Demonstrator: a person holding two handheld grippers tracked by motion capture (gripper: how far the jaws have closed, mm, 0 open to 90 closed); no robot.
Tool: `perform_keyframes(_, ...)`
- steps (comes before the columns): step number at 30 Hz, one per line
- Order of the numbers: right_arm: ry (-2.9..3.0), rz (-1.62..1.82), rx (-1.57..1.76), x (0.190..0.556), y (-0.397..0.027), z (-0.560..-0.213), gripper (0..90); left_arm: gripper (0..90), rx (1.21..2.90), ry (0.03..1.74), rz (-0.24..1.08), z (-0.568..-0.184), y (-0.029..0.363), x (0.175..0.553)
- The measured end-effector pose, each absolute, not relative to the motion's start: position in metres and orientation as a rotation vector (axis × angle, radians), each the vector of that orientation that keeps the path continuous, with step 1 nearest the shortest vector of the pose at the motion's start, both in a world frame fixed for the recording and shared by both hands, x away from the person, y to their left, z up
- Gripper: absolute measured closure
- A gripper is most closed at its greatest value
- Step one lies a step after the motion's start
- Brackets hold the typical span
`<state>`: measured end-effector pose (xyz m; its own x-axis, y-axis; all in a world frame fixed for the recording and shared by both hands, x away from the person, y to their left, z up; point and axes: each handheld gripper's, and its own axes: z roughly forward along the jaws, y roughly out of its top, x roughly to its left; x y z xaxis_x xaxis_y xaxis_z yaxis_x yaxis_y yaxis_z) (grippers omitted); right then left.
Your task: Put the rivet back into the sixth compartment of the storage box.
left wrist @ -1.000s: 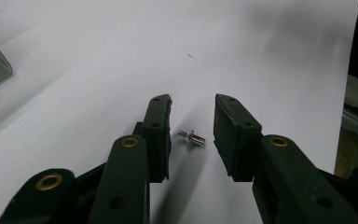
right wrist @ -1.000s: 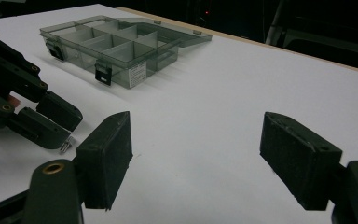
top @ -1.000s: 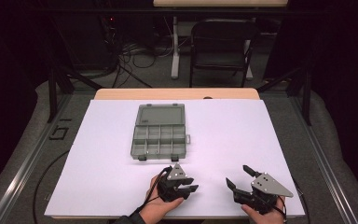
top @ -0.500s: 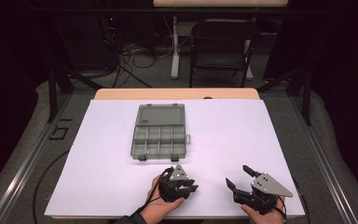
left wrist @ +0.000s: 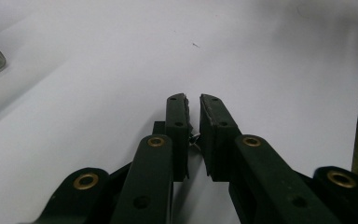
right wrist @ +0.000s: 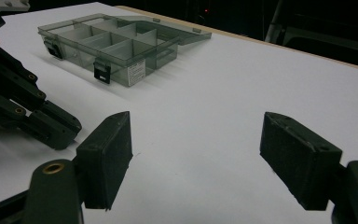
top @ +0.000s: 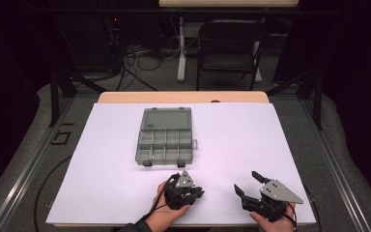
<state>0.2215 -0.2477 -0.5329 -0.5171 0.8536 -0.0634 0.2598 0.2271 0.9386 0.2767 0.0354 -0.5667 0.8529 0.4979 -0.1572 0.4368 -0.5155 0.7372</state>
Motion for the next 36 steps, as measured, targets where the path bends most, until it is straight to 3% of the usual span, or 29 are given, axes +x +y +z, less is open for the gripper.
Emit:
perform_keyframes(14, 1.912, 1.291, 1.026, 0.221, -0.248, -0.533, 24.8, 82.3, 2.146, 0.684, 0.114, -0.555, 0.046, 0.279)
perform_keyframes(36, 1.917, 1.281, 1.029, 0.222, -0.247, -0.534, 24.8, 82.3, 1.934, 0.783, 0.238, -0.505, 0.104, 0.304)
